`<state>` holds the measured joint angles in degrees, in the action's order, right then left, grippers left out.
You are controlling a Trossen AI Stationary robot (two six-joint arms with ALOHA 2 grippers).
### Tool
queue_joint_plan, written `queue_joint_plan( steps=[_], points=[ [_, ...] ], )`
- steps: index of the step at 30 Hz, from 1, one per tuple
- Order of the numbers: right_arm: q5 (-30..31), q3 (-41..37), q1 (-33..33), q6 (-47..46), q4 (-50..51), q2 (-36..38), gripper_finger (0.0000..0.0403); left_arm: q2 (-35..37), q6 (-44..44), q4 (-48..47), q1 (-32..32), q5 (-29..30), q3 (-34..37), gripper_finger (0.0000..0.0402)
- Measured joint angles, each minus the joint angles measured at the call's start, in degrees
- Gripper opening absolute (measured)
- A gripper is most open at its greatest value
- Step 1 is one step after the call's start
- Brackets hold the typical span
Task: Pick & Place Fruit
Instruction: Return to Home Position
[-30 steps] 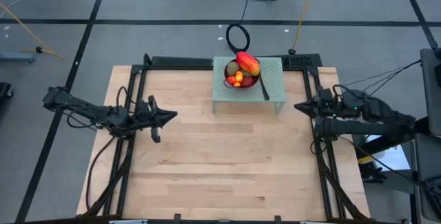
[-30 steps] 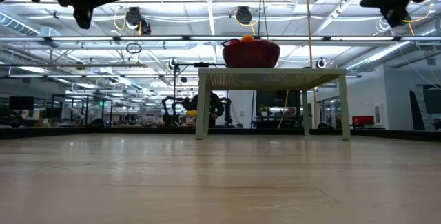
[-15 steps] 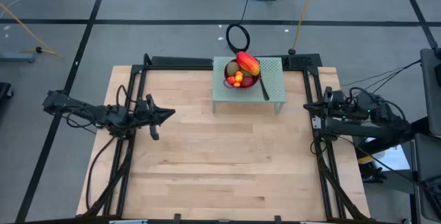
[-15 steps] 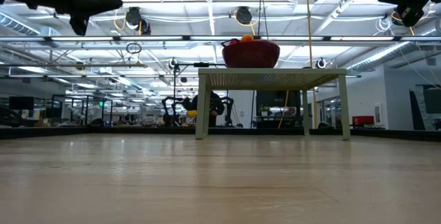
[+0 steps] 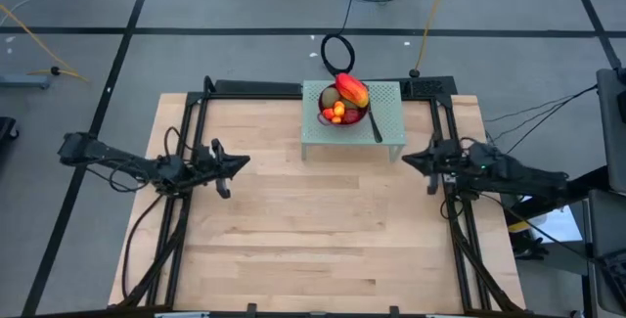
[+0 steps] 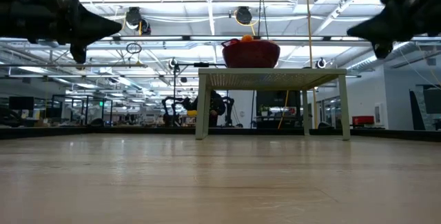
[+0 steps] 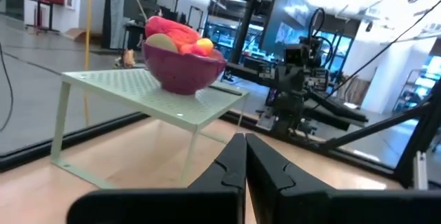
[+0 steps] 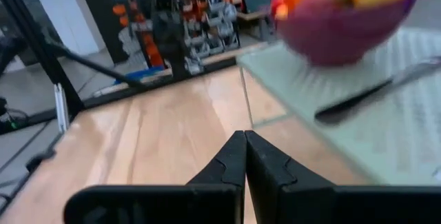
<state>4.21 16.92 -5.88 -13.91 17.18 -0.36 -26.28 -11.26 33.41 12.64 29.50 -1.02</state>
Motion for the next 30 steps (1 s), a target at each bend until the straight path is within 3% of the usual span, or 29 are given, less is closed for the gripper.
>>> queue_joint_plan(
  steps=[8, 14, 30],
  points=[
    [-1.6, -8.3, 0.0, 1.5, -6.2, 0.0, 0.0, 0.1, 4.6, -3.8, -1.5, -1.0, 0.0, 0.0005],
    [-5.8, -9.5, 0.0, 8.1, -6.6, 0.0, 0.0, 0.1, 4.5, -6.9, -2.9, -1.0, 0.0, 0.0006],
    [-4.2, -9.9, 0.0, 12.4, -12.2, 0.0, 0.0, 0.1, 4.8, -8.1, -6.4, -1.0, 0.0, 0.001]
  ],
)
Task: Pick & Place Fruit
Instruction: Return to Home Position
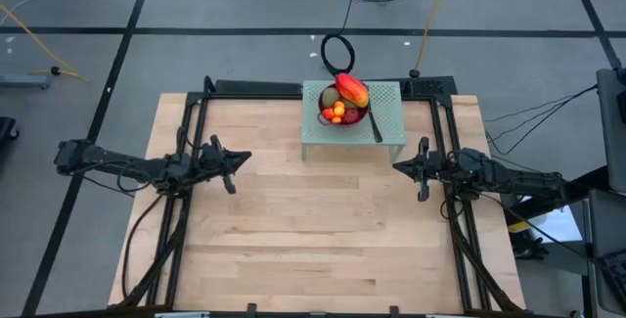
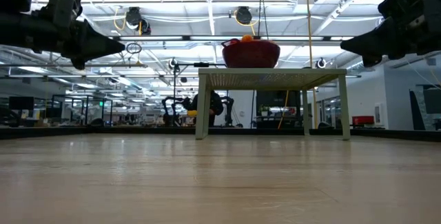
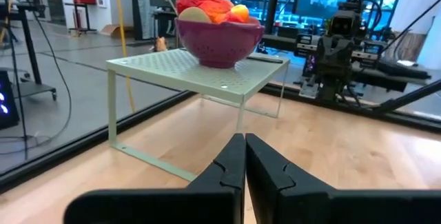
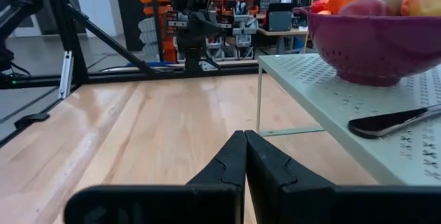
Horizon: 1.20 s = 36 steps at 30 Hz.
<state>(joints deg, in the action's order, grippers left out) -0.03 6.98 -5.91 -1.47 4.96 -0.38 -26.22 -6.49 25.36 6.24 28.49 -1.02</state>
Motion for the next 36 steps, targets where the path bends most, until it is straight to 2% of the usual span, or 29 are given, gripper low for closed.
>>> queue_joint_plan(
  steps=[6, 15, 24, 36],
  points=[
    [0.0, 0.0, 0.0, -0.8, -0.2, 0.0, 0.0, 0.0, 2.5, -0.8, 0.0, 0.0, 0.0, 0.0002],
    [0.0, 0.0, 0.0, -0.8, -0.3, 0.0, 0.0, 0.0, 2.0, -0.8, 0.0, 0.0, 0.0, 0.002],
    [0.0, 0.0, 0.0, -0.8, -0.4, 0.0, 0.0, 0.0, 2.0, -0.7, 0.0, 0.0, 0.0, 0.0002],
    [0.0, 0.0, 0.0, -0.8, -0.4, 0.0, 0.0, 0.0, 2.0, -0.7, 0.0, 0.0, 0.0, 0.0024]
  ],
)
